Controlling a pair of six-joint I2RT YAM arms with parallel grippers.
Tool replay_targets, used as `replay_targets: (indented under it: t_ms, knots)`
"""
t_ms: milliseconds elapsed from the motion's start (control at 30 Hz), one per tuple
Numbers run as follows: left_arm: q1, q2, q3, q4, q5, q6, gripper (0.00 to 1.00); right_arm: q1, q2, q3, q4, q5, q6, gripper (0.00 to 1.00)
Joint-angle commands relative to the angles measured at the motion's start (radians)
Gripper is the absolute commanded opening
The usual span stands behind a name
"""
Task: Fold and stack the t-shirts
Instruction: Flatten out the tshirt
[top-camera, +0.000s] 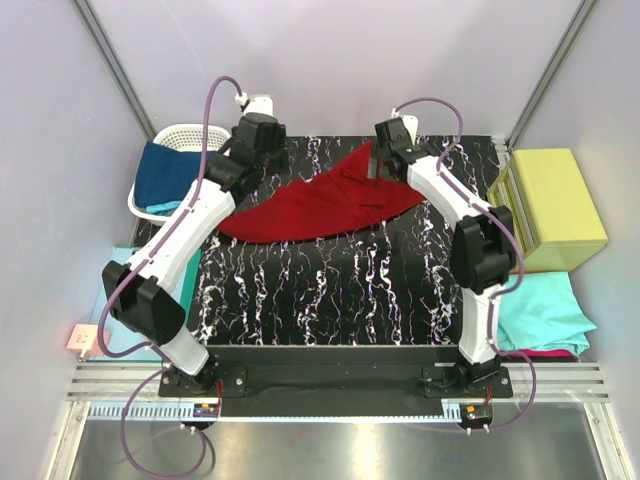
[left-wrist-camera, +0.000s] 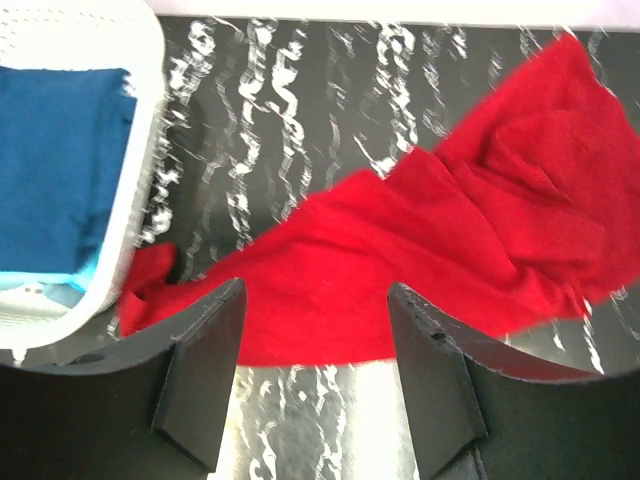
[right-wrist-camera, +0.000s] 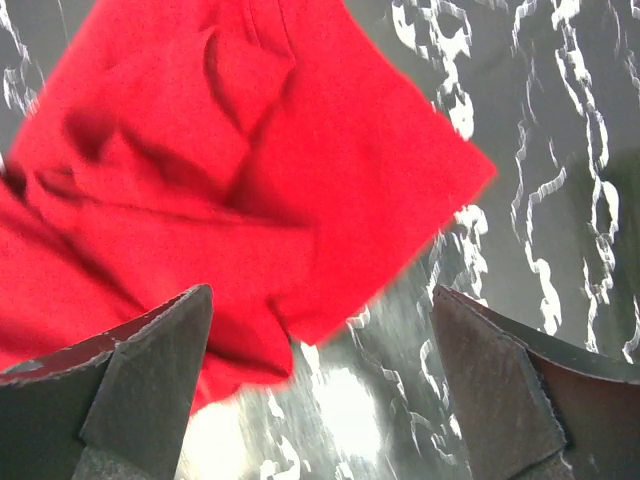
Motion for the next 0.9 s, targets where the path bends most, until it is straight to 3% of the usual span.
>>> replay_targets:
  t_ms: [0, 133, 367, 600, 867]
  knots:
    - [-0.038, -0.035, -0.092, 0.075, 0.022, -0.043, 0.63, 0.013, -0.128, -0.183, 0.106, -0.055, 0.011, 0.96]
    - [-0.065, -0.003, -0.155, 0.081, 0.039, -0.080, 0.60, 0.028, -0.136, -0.272, 0.155, -0.093, 0.011, 0.93]
    - [-0.076, -0.001, -0.206, 0.079, 0.042, -0.091, 0.58, 0.010, -0.038, -0.183, 0.111, -0.106, 0.002, 0.89]
    - [-0.077, -0.050, -0.260, 0.078, 0.050, -0.091, 0.58, -0.024, 0.013, -0.169, 0.079, -0.078, 0.044, 0.67]
    - [-0.105, -0.078, -0.309, 0.078, 0.059, -0.108, 0.57, -0.074, 0.028, -0.212, 0.053, -0.037, 0.134, 0.65]
